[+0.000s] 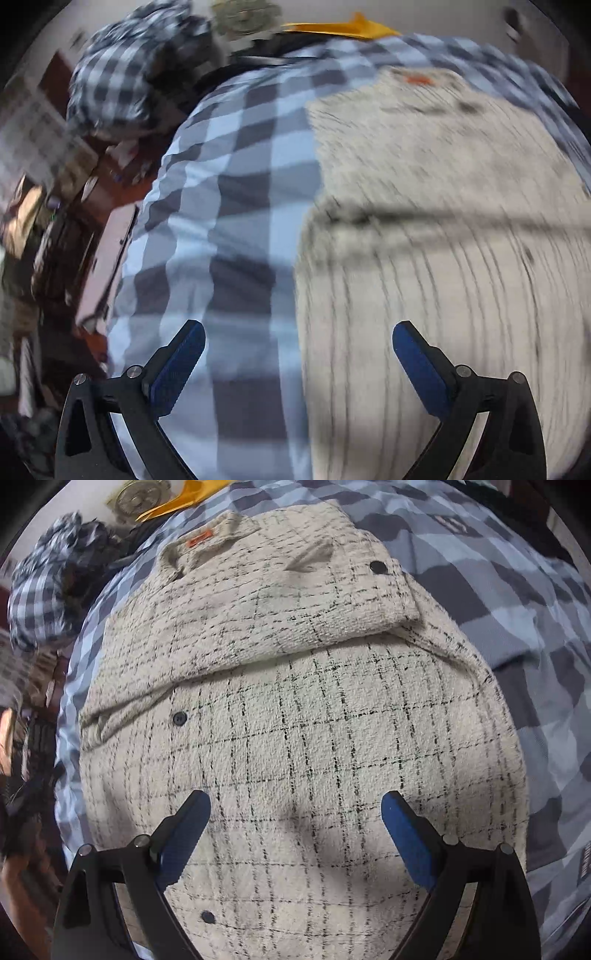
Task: Fold small clothes
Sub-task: 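Lay the sleeve flat along the shirt side and open the right tool, then withdraw the right tool from the shirt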
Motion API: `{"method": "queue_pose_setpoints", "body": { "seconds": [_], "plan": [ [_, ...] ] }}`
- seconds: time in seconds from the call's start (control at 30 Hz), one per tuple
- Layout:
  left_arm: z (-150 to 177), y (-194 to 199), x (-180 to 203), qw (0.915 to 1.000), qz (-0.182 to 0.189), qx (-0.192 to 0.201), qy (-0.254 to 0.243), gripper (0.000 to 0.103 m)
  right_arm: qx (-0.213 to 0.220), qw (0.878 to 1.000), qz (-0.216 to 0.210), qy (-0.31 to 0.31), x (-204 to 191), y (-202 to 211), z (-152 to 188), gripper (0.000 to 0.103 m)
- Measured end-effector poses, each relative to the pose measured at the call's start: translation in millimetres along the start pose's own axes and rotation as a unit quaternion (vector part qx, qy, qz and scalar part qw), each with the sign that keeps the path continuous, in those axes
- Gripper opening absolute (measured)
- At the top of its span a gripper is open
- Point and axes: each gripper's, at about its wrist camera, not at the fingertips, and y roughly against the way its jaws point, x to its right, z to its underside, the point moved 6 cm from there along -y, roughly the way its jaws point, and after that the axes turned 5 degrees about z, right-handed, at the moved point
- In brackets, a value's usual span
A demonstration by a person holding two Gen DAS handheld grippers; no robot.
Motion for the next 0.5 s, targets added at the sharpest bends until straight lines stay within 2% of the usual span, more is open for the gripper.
{"method": "queue_pose_setpoints", "body": {
  "seconds": [0.13,0.23,0.27,0.33,0.5],
  "plan": [
    [45.7,47.5,13.2,0.9995,0.007,-0.006,-0.031,0.103,0.025,1.0,-0.005,-0.007,20.6,20.3,4.2,0.092],
    [77.1,89.7,14.6,0.9978,0.057,0.022,-0.028,0.103,0.027,0.999,-0.008,-0.042,40.0,38.9,-1.9,0.092],
    [83.9,97.5,12.8,0.9973,0.065,0.026,-0.022,0.103,0.023,0.998,-0.023,-0.052,44.3,49.0,-3.2,0.092],
    [102.0,112.1,6.1,0.9965,0.074,0.038,-0.008,0.103,0.029,0.995,-0.072,-0.055,48.7,84.9,-4.9,0.092],
    [136.1,111.8,-1.4,0.998,0.054,0.028,-0.016,0.103,0.054,0.996,-0.072,0.008,62.4,179.9,-7.9,0.092]
  ]
}}
